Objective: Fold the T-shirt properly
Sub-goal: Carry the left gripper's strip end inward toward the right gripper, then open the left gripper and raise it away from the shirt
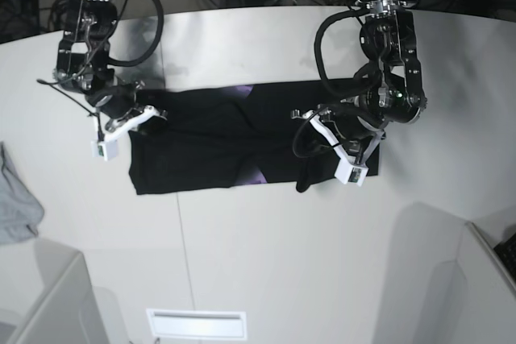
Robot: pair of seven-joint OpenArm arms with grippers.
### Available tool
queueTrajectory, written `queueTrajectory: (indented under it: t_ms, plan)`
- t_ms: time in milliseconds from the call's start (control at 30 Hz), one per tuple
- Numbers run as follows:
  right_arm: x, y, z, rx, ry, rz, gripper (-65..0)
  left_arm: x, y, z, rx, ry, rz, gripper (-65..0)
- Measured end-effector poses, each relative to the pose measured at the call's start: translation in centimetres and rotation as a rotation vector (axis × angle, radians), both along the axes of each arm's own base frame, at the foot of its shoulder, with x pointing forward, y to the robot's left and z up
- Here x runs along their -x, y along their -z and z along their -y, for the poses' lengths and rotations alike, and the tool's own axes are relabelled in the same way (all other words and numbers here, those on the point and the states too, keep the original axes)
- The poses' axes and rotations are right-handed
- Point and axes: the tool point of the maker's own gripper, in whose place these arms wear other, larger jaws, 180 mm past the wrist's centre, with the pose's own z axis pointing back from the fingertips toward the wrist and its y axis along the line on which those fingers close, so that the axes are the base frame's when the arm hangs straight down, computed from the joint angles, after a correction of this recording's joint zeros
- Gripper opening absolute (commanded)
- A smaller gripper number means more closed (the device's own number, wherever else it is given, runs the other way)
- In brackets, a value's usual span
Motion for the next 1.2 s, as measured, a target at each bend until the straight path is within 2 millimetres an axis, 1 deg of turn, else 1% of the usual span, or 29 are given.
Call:
queueTrajectory:
  t_ms: [467,500,567,633,733,800,867,967,1067,1133,1167,1200]
  plan:
    - [0.0,0.0,0.0,0.000,0.000,0.000,-65.0,-0.2,-0.1,0.1,0.001,0.002,0.003,-65.0]
    - [0.0,0.0,0.0,0.000,0.000,0.000,-65.0,-0.2,0.1,0.1,0.002,0.001,-0.002,-64.2]
    - [0.0,0.0,0.0,0.000,0.000,0.001,-65.0,0.0,0.8,0.1,0.008,0.000,-0.026,-53.3]
    - [0.0,0.0,0.0,-0.001,0.000,0.000,-65.0,0.2,1.5,0.1,0.011,-0.002,-0.050,-43.8]
    - [0.0,0.0,0.0,-0.001,0.000,0.000,-65.0,-0.1,1.8,0.4,0.032,-0.016,-0.042,-33.1]
    - [0.0,0.0,-0.1,-0.003,-0.001,0.000,-65.0,-0.4,2.0,1.3,0.058,-0.018,-0.050,-28.5]
    - [0.0,0.0,-0.1,-0.003,-0.002,-0.002,-65.0,-0.7,2.1,2.3,0.086,-0.016,-0.060,-26.8]
    - [0.0,0.0,-0.1,-0.003,-0.002,-0.002,-65.0,-1.2,2.2,3.6,0.117,-0.008,-0.071,-26.7]
    - [0.1,0.0,0.0,-0.003,-0.001,-0.003,-65.0,-1.1,2.3,6.0,0.114,0.064,-0.078,-26.8]
    - [0.0,-0.5,-0.1,0.000,-0.005,0.010,-65.0,-0.9,1.4,7.4,0.119,0.108,-0.056,-27.0]
    - [-0.1,-1.0,-0.1,0.008,-0.009,0.026,-65.0,-0.9,0.5,7.7,0.129,0.112,-0.029,-27.0]
    - [-0.3,-1.8,0.0,0.015,-0.009,0.046,-65.0,-1.1,-0.6,7.3,0.131,0.103,0.004,-27.2]
